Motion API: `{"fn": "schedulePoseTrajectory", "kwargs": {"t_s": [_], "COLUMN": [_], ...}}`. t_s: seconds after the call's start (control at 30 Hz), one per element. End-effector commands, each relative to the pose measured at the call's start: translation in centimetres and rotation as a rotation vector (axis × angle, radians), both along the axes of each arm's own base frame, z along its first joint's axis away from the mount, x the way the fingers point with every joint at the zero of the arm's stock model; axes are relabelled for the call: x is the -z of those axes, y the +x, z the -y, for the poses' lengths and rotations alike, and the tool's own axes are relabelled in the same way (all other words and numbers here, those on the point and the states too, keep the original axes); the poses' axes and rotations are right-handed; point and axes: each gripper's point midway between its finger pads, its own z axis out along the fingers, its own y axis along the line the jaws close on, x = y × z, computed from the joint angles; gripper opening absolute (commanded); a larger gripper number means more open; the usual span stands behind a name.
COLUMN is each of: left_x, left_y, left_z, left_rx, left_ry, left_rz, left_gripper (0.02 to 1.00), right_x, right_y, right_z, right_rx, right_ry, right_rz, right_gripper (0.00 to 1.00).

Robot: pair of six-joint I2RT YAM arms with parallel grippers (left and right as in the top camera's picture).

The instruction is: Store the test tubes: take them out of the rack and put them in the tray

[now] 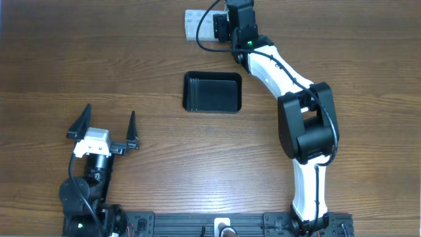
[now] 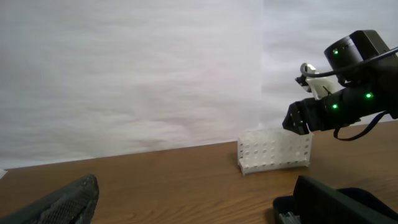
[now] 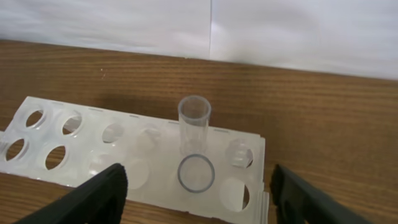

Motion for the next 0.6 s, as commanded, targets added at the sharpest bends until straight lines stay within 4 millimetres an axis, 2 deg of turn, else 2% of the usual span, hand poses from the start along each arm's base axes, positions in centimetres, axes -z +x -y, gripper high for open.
{"fn": "schedulePoseTrajectory", "kwargs": {"t_s": [0.03,0.17,0.6], "left_x": [0.04,0.04,0.04], "left_y": [-0.07,-0.07,-0.07], "left_z": [0.02,0.02,0.02], "left_rx": [0.003,0.003,0.003], "left_ry": [0.012,0.012,0.012], "left_rz": [0.007,0.007,0.007], "left_gripper": [1.000,1.000,1.000], "right_x": [0.23,0.06,-0.04], "right_y": [0.58,0.70,0.76], "right_z": [-0.10,0.01,-0.02], "right_rx": [0.015,0.022,0.021], "right_ry": [-0.010,-0.011,-0.010], "right_rz": [0.010,0.019,0.023], "right_gripper": [0.715,0.704,0.492]}}
